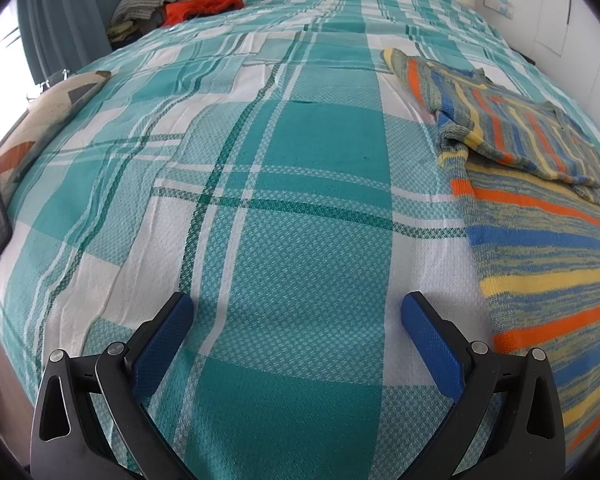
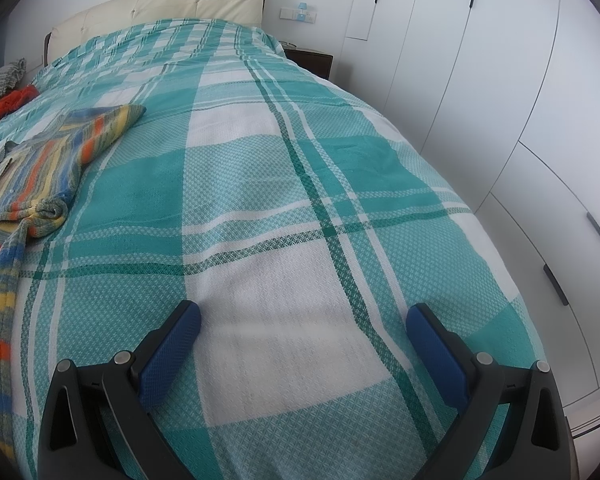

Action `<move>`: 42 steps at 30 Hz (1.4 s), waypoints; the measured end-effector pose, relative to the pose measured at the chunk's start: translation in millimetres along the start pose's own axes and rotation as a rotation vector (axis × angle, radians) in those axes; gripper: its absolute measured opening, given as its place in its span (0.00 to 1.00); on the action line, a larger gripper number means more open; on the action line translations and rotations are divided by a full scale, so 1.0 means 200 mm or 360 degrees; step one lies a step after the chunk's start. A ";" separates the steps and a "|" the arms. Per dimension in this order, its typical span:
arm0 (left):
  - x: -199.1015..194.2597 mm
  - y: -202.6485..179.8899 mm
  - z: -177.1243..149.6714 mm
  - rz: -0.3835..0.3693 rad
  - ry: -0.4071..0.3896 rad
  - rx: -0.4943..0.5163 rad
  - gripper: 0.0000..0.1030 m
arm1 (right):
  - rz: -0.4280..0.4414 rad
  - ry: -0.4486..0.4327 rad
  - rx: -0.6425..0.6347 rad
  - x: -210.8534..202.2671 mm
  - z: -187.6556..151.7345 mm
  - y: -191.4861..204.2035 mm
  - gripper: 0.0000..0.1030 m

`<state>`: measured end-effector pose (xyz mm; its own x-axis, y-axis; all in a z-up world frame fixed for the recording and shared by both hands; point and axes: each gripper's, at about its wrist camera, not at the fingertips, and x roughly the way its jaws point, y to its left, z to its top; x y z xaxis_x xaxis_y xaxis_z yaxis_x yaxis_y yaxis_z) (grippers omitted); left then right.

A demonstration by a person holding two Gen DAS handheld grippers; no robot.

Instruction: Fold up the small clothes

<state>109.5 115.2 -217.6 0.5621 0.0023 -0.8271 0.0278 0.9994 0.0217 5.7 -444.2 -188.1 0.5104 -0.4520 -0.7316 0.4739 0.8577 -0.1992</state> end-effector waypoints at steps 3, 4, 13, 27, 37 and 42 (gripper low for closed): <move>-0.02 0.01 0.00 -0.0015 -0.0009 -0.0001 0.99 | -0.0004 0.0002 -0.0001 0.00 0.00 0.00 0.98; -0.03 0.02 0.00 -0.0035 -0.0002 0.0000 1.00 | -0.0006 0.0004 -0.0003 0.00 0.00 0.00 0.98; -0.41 0.03 -0.27 -0.0558 0.0313 -0.0035 0.98 | 0.0495 0.0370 -0.0023 -0.16 0.15 -0.15 0.89; -0.24 -0.28 -0.57 -0.0483 0.0816 0.0326 0.18 | 0.1074 0.1254 -0.0596 -0.43 -0.47 0.43 0.51; -0.37 -0.04 -0.40 -0.0855 0.0821 0.0058 0.04 | 0.1341 0.1253 -0.0418 -0.56 -0.35 0.35 0.07; -0.43 0.06 -0.10 -0.1051 0.0661 -0.0105 0.04 | 0.1621 0.1092 -0.0063 -0.55 -0.10 0.28 0.07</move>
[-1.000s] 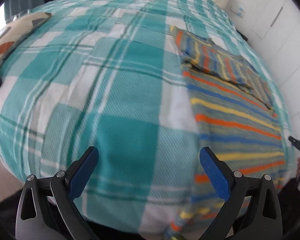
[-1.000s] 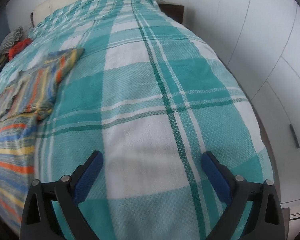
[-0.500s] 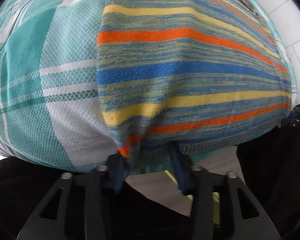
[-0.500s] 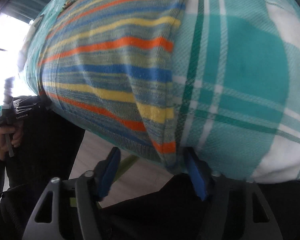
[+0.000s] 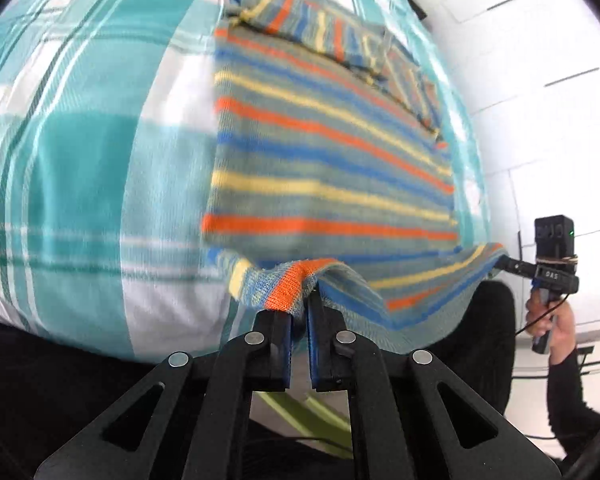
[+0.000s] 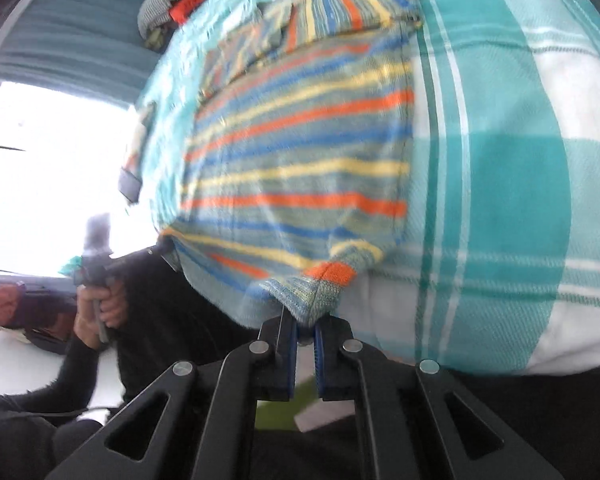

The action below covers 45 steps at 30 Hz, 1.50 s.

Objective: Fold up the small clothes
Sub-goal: 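Grasp the sweater hem with the left gripper while the right gripper grasps it too, then fold the hem up over the collar with both grippers and open them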

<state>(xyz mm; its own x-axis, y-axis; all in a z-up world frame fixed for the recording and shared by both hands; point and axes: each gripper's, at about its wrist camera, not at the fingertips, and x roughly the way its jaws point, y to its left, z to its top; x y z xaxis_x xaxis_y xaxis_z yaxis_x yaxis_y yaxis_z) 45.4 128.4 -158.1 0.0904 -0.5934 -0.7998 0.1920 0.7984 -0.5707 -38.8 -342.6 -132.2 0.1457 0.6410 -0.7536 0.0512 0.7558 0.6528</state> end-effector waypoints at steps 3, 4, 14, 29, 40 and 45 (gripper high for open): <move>-0.08 -0.04 0.21 -0.0014 -0.0142 0.0005 0.04 | 0.0093 -0.0187 0.0055 -0.07 0.20 -0.01 0.07; -0.09 -0.03 0.31 -0.0028 -0.0178 -0.0008 0.04 | 0.0114 -0.0248 0.0070 -0.09 0.28 -0.01 0.07; 0.17 0.00 1.18 -0.0009 -0.0261 -0.0169 0.04 | 0.0232 -0.0584 0.0439 -0.11 1.14 -0.33 0.07; 0.21 -0.02 1.28 0.0120 -0.0332 0.0090 0.27 | 0.0067 -0.0747 0.0126 -0.23 1.47 -0.32 0.46; 0.46 -0.18 1.57 0.0267 -0.0405 -0.0141 0.35 | -0.0474 -0.0679 -0.0115 0.37 1.76 0.06 0.45; 0.31 -0.38 1.35 0.0261 -0.0467 0.0244 0.36 | -0.0354 -0.0813 -0.0169 0.24 1.71 0.18 0.45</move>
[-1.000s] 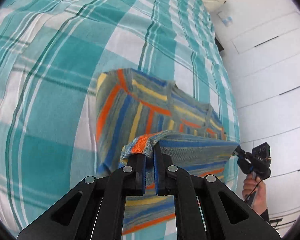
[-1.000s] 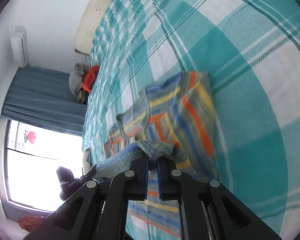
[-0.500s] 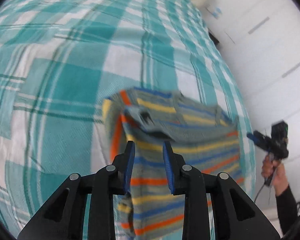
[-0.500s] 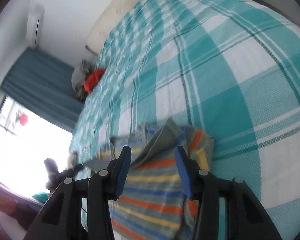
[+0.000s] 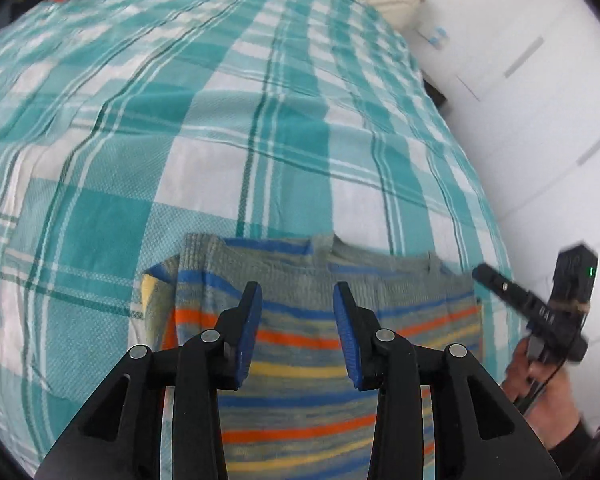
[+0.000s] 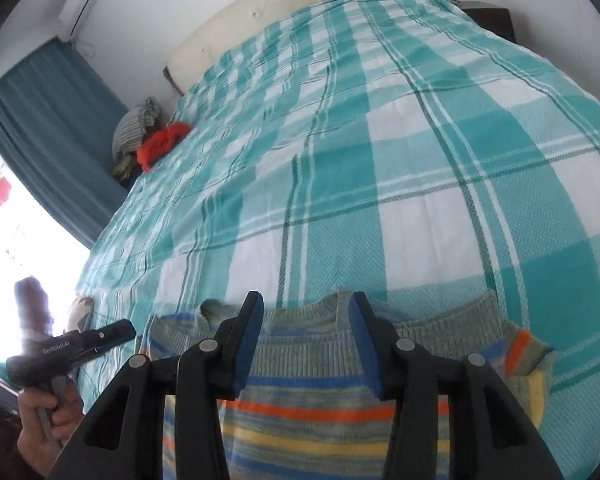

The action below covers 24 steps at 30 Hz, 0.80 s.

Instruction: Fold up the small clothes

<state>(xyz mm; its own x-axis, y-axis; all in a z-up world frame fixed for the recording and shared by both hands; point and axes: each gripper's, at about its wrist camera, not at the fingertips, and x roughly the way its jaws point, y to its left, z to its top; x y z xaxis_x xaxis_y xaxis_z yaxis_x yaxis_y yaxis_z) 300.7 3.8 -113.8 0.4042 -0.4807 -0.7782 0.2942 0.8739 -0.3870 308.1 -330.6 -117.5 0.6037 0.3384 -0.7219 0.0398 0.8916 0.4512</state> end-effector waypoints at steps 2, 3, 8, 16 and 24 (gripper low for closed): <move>-0.04 -0.09 -0.18 0.0011 0.0039 0.0233 0.36 | 0.0043 0.0086 -0.0156 -0.05 -0.07 0.08 0.45; -0.05 -0.11 -0.29 0.0022 0.0077 0.0303 0.36 | 0.0060 0.0140 -0.0237 -0.08 -0.13 0.11 0.45; -0.04 0.06 -0.73 0.0288 0.0296 0.0338 0.14 | -0.0025 0.0435 -0.0477 -0.30 -0.60 -0.02 0.45; -0.45 0.06 -0.82 0.0355 -0.0005 0.0102 0.64 | -0.0203 0.0218 -0.0127 -0.71 -0.90 -0.36 0.49; -0.40 -0.15 -1.03 0.0489 -0.0124 0.0135 0.79 | -0.0640 -0.0026 -0.0195 -0.84 -1.16 -0.39 0.58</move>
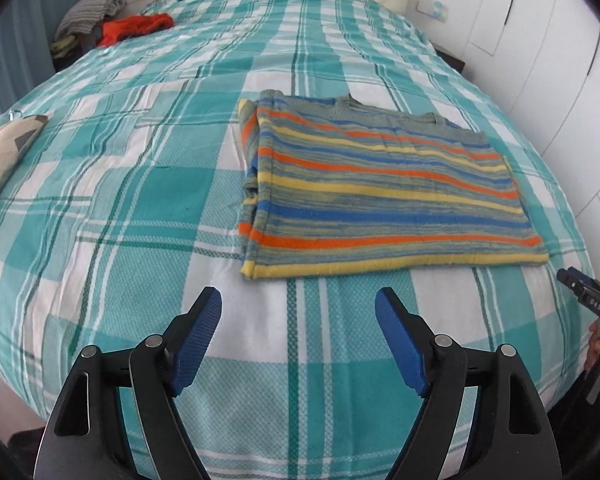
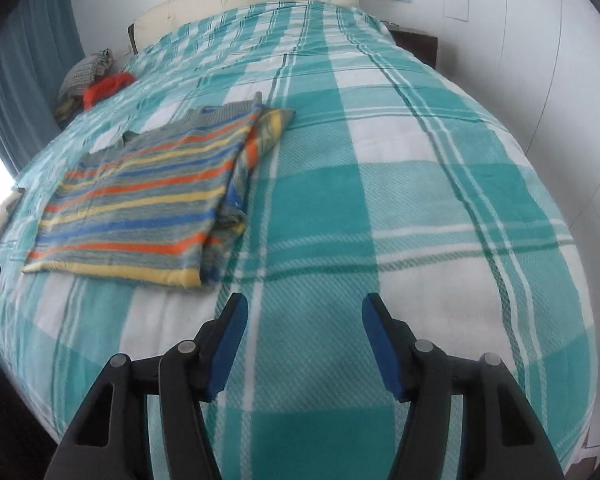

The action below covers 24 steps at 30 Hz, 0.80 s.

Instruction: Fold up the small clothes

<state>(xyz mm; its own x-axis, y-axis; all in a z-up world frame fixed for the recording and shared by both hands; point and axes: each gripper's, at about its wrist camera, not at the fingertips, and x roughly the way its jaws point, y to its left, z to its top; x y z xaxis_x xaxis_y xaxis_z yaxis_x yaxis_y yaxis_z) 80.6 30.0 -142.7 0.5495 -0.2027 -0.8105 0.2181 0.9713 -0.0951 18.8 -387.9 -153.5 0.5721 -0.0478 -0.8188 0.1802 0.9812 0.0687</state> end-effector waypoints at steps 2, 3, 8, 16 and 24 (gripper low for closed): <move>0.07 -0.07 -0.03 0.0063 0.0002 0.0055 0.80 | -0.0034 -0.0016 -0.0017 -0.01 -0.06 0.01 0.60; 0.11 -0.10 -0.06 0.0095 0.0024 0.0080 0.80 | -0.0045 -0.0031 -0.0022 -0.01 -0.07 0.01 0.62; 0.28 -0.17 -0.17 0.0265 0.0103 0.0111 0.90 | -0.0079 -0.0029 -0.0067 0.03 -0.14 0.06 0.79; 0.30 -0.14 -0.17 0.0258 0.0133 0.0086 0.92 | -0.0106 -0.0048 -0.0116 0.06 -0.20 0.08 0.85; 0.30 -0.15 -0.19 0.0273 0.0113 0.0095 0.93 | -0.0133 -0.0071 -0.0140 0.07 -0.21 0.10 0.86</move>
<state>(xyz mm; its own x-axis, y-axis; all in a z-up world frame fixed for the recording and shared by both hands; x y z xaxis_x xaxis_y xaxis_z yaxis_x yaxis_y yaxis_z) 77.3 -6.7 -210.2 0.5251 -0.0238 -0.8507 0.1750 0.9813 0.0806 -3.9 -361.0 -187.3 0.5936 -0.1367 -0.7931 0.1591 0.9860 -0.0508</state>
